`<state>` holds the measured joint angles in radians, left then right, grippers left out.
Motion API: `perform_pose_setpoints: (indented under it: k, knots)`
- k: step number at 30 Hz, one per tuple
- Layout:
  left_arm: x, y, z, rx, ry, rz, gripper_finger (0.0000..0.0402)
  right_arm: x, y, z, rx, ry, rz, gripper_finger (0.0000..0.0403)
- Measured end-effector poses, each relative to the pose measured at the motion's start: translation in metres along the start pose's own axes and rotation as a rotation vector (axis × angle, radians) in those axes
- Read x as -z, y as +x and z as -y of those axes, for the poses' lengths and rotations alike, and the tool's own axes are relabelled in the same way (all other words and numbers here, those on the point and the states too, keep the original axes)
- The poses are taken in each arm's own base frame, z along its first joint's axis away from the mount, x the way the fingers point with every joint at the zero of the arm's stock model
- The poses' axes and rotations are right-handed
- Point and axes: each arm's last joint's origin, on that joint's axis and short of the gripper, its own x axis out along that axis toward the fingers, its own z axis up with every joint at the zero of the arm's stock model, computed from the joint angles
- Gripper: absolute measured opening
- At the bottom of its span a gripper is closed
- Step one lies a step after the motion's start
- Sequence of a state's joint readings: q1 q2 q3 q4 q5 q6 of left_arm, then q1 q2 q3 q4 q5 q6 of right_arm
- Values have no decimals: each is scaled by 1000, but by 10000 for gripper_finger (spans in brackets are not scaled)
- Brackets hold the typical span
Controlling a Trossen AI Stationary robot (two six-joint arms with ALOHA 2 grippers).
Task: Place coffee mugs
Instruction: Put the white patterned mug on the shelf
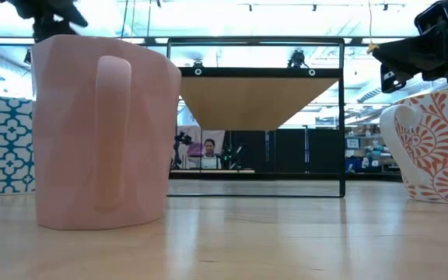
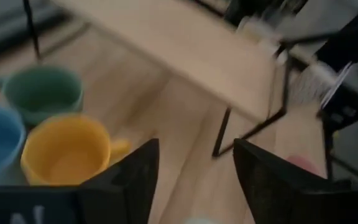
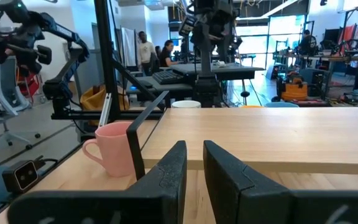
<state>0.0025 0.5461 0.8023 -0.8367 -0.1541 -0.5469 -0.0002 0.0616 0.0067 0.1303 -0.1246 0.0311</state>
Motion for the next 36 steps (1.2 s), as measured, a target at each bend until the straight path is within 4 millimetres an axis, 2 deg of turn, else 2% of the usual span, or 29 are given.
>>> perform_pose_setpoints:
  k: [7,14,29,36]
  knots:
    - [6,6,0,-138,-140,-310,215,0,0,0,0,0,3,61]
    - [18,22,0,-263,-264,-593,198,0,0,0,0,-1,3,61]
    - [20,70,8,-362,-245,-757,197,0,0,0,0,-1,3,61]
    - [25,85,14,-389,-207,-816,197,0,0,0,0,-1,3,61]
